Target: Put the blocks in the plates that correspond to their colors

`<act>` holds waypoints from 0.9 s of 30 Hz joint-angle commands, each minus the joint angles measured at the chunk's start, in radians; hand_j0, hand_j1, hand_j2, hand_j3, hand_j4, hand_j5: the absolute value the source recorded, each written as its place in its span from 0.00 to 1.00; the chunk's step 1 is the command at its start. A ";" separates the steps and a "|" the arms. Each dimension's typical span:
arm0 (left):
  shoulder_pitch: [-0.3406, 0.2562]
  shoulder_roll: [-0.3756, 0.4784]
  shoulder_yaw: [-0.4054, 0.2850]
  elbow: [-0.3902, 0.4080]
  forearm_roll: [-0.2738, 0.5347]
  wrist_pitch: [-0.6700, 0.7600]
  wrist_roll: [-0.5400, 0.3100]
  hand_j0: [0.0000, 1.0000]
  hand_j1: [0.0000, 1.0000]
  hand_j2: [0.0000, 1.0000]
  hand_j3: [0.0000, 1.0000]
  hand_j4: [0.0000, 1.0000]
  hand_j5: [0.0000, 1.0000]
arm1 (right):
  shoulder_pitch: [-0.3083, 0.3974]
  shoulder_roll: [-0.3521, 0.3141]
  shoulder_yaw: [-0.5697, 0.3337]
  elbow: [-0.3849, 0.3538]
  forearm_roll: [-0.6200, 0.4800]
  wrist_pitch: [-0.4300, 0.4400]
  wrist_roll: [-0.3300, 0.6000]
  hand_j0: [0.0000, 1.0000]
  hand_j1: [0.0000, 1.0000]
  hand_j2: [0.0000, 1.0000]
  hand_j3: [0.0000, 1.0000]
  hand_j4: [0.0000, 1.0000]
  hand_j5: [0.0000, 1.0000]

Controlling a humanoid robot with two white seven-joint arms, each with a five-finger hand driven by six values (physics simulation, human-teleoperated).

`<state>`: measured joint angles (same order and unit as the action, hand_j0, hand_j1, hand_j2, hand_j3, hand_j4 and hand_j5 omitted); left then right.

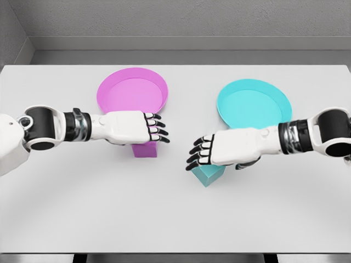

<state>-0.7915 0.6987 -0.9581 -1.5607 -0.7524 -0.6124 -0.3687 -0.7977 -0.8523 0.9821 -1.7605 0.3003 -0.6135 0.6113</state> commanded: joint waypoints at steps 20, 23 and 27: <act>0.000 -0.028 -0.002 0.016 -0.045 0.002 0.002 0.89 0.89 0.89 0.89 0.89 0.89 | 0.011 0.032 -0.002 0.024 0.060 0.003 0.000 1.00 1.00 1.00 1.00 1.00 1.00; 0.000 -0.027 -0.024 0.016 -0.045 0.002 0.002 0.87 0.87 0.87 0.87 0.87 0.87 | 0.011 0.032 -0.002 0.032 0.062 0.003 0.000 1.00 1.00 1.00 1.00 1.00 1.00; 0.000 -0.027 -0.036 0.016 -0.047 0.002 0.002 0.86 0.86 0.86 0.86 0.86 0.86 | 0.015 0.032 0.004 0.038 0.077 0.003 0.000 1.00 1.00 1.00 1.00 1.00 1.00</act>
<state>-0.7900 0.6714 -0.9864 -1.5447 -0.8026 -0.6124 -0.3671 -0.7823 -0.8204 0.9850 -1.7274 0.3762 -0.6133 0.6112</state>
